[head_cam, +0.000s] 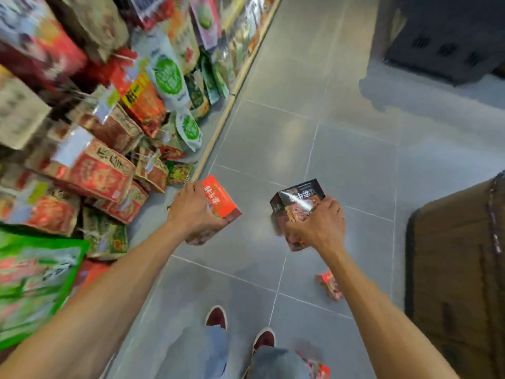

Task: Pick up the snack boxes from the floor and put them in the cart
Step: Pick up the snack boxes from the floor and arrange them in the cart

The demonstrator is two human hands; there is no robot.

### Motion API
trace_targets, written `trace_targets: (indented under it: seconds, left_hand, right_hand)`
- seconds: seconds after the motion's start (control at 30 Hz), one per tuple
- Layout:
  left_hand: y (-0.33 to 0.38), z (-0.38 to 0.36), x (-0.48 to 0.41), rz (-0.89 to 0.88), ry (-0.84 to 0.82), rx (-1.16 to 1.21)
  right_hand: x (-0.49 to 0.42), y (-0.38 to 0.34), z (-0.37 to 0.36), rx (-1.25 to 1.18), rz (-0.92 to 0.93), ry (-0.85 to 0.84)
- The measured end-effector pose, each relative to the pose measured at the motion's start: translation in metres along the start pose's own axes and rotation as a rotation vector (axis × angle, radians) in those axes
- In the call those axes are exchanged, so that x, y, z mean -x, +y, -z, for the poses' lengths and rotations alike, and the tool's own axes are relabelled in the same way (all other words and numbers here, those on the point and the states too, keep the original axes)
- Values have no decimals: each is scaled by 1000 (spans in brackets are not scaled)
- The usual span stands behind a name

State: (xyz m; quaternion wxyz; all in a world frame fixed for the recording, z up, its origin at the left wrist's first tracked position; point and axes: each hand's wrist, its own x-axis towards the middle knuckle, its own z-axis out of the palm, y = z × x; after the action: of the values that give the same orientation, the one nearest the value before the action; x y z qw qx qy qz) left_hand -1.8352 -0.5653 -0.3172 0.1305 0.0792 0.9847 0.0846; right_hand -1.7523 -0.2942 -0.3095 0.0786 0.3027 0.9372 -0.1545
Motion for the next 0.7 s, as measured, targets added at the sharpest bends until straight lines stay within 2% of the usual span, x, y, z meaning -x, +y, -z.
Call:
trace_targets:
  seconds: [0.13,0.3,0.53,0.7]
  left_hand:
    - [-41,72,48,180,11,84]
    - [-79,131,123,379,79,76]
    - [-118,154,248,629,192,88]
    - [-142,150,352,861,250,190]
  right_hand:
    - [19,-49,64,-2,179,-18]
    - [47,-104,106,21,406,-61]
    - [107,-157,113,104,700,-117]
    - [173,-189,109,120,890,-187]
